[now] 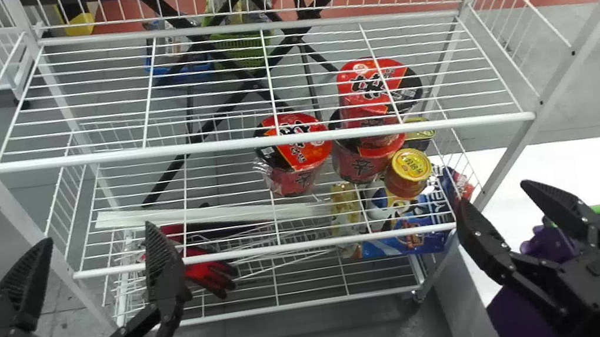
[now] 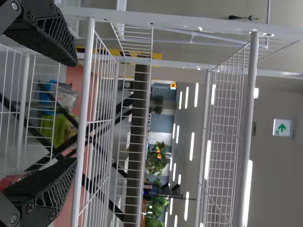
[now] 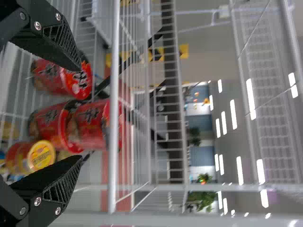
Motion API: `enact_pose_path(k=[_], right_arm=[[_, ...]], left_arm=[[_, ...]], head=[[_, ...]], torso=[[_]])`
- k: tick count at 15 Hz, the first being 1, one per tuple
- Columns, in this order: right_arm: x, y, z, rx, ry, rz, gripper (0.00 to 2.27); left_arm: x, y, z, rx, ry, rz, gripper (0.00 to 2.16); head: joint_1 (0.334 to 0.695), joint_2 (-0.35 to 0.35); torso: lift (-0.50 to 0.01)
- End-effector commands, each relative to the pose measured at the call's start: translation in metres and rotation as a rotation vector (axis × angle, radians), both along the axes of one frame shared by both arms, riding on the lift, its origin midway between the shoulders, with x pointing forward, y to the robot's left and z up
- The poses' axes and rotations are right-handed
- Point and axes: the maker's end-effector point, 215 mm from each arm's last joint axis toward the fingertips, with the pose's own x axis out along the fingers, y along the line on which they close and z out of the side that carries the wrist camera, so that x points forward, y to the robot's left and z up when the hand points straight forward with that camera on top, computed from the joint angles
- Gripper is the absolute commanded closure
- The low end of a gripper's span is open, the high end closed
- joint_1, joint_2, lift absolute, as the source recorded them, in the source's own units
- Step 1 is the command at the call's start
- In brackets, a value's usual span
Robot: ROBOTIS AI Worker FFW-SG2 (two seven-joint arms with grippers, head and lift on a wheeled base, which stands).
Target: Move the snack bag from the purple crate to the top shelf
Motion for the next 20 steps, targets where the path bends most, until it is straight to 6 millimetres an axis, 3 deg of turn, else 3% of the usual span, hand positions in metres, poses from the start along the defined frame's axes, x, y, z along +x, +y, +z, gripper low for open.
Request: enact_pose_path(k=[1,5,7,9,10,13,20], right_arm=[[-0.006,-0.053,-0.007,-0.050,0.100,-0.085,0.18],[-0.024,-0.142,0.010,-0.003,0.218,-0.187,0.18],[-0.040,-0.178,-0.006,0.073,0.308,-0.244,0.18],[-0.049,-0.218,-0.008,0.077,0.306,-0.328,0.18],[-0.057,-0.232,-0.022,0.098,0.344,-0.367,0.18],[-0.080,-0.256,-0.064,0.184,0.522,-0.418,0.18],[-0.104,-0.304,-0.101,0.219,0.748,-0.395,0.28]], left_arm=[[0.000,0.002,-0.007,0.005,0.012,0.002,0.10],[-0.002,0.001,-0.015,0.010,0.028,-0.001,0.10],[-0.005,0.000,-0.018,0.016,0.033,-0.004,0.10],[-0.006,-0.002,-0.022,0.025,0.039,-0.007,0.10],[-0.005,-0.002,-0.023,0.026,0.039,-0.007,0.10],[-0.004,-0.003,-0.026,0.031,0.046,-0.011,0.10],[0.007,-0.010,-0.042,0.045,0.085,-0.037,0.10]], head=[[0.695,-0.216],[0.695,-0.350],[0.695,-0.350],[0.695,-0.350],[0.695,-0.350],[0.695,-0.350],[0.695,-0.350]], torso=[[-0.452],[-0.452],[-0.452],[-0.452],[-0.452],[-0.452],[-0.452]])
